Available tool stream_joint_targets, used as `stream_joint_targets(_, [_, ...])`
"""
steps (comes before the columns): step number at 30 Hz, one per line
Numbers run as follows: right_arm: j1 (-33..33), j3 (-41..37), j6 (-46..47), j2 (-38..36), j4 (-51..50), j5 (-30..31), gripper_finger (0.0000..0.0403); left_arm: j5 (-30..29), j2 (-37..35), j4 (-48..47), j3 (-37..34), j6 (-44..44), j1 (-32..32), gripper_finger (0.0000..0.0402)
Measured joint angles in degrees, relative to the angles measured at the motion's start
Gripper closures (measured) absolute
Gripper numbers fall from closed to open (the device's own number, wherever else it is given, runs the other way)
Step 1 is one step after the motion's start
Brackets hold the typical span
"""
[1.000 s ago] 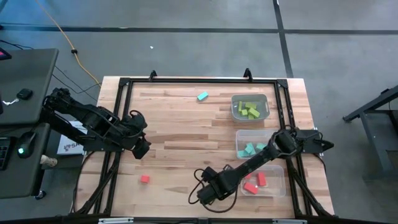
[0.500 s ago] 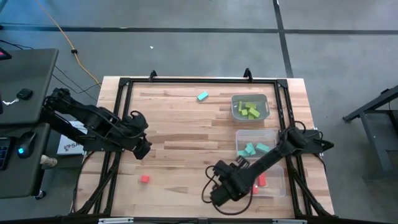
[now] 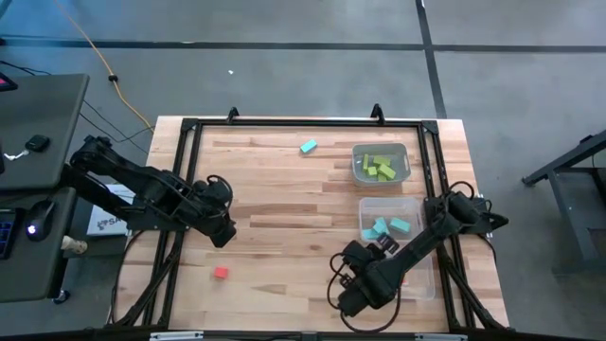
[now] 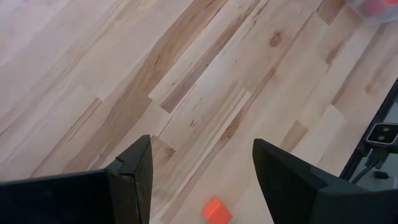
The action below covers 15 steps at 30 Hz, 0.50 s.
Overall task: Sort & place blocks by color
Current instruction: Put the orange block into the bottom transparent bin
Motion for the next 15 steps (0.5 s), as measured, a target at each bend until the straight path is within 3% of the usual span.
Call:
stream_joint_targets(8, [2.3, -9.41, 3.34, -3.05, 0.11, -5.37, 0.03, 0.02, 1.71, 0.39, 0.02, -0.14, 0.01, 0.0204])
stream_joint_targets(15, [6.58, -20.09, 15.74, -12.43, 0.17, -8.46, 0.03, 0.03, 2.12, 0.51, 0.02, -1.05, -0.01, 0.0204])
